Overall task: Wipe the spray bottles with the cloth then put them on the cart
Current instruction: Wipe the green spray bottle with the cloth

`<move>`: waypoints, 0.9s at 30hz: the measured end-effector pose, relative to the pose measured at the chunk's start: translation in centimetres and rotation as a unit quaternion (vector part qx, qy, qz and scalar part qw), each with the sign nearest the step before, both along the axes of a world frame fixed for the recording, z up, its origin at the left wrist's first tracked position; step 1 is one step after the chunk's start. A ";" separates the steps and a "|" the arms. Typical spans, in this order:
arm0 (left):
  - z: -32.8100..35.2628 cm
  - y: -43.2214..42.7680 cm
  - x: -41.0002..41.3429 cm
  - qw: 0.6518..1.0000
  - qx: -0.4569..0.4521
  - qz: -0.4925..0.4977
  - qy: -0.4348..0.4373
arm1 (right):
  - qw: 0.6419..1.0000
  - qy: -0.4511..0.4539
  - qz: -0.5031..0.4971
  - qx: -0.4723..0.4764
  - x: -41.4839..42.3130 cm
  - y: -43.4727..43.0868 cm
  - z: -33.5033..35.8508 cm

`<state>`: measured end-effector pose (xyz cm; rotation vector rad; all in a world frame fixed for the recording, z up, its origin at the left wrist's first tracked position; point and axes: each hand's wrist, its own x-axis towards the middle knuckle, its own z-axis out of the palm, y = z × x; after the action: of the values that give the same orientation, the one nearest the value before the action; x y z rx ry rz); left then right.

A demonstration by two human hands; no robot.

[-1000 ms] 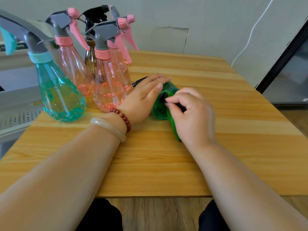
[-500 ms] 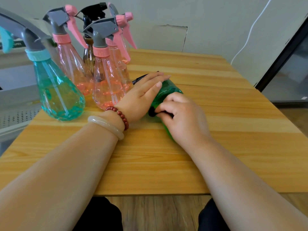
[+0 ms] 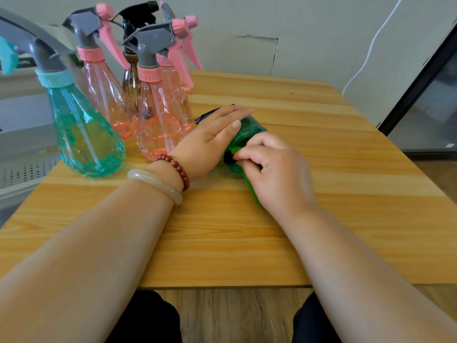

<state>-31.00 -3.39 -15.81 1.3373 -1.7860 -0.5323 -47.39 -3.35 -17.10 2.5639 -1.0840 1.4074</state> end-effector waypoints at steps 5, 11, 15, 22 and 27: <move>-0.1 0.1 0.0 1.000 0.008 0.001 -0.003 | 0.993 -0.105 -0.044 0.024 -0.6 -0.3 0.5; 0.1 0.2 0.0 1.000 0.008 0.005 -0.005 | 0.989 0.092 -0.016 0.118 -0.7 -0.1 0.7; 0.0 0.2 -0.1 1.000 0.008 0.006 0.000 | 0.996 -0.074 -0.049 0.025 -0.9 -0.2 1.1; 0.1 0.1 -0.1 1.000 0.010 0.004 -0.007 | 0.989 -0.036 -0.081 0.118 -1.1 -0.3 1.1; 0.1 0.2 -0.1 1.000 0.007 0.004 -0.005 | 0.991 -0.033 -0.081 0.097 -1.4 -0.3 1.3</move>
<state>-31.11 -3.17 -15.71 1.3585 -1.7871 -0.5341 -48.75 -3.62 -15.77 2.4976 -1.4725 1.4209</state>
